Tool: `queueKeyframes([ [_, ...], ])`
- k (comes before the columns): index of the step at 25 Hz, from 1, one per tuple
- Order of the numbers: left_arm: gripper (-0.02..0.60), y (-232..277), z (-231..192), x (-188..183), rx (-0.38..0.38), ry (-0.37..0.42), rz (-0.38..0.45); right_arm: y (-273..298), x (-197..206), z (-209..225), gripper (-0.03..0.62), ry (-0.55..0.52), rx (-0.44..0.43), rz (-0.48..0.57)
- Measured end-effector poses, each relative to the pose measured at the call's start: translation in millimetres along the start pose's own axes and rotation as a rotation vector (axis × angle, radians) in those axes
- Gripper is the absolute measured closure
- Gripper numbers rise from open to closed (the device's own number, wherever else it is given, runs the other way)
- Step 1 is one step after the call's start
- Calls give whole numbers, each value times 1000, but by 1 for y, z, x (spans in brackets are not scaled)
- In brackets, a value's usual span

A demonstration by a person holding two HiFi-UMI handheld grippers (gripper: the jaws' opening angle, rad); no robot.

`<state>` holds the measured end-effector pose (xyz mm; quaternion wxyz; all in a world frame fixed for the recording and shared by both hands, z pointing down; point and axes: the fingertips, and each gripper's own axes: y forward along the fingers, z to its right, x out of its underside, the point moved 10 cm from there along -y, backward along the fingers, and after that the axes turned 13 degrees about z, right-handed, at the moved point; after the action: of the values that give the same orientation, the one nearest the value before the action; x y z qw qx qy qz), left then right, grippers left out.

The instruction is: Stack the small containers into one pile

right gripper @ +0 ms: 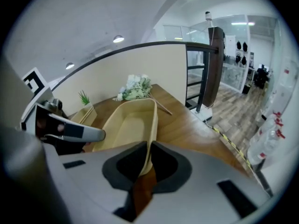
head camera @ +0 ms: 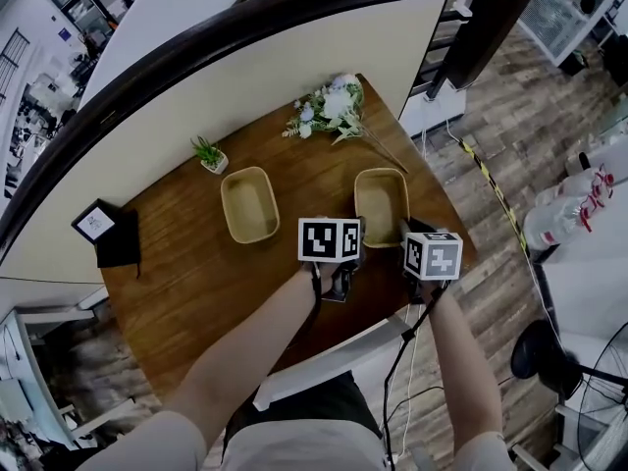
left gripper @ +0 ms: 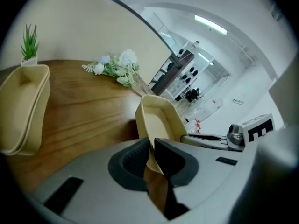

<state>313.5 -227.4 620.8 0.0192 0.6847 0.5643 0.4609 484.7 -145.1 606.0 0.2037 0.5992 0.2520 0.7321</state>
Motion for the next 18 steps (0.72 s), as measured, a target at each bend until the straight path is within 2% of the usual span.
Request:
queueKeyframes([
  [5,543,-49,10,-25,40,30,74,-30,-29,-29,559,1,-47,70],
  [11,546,-139,24,-64,48,88,206,-87,-75,-86,551,-8,-123,213],
  [18,546,-246,39,-78,47,165,336,-158,-103,-159,543,-46,-197,352],
])
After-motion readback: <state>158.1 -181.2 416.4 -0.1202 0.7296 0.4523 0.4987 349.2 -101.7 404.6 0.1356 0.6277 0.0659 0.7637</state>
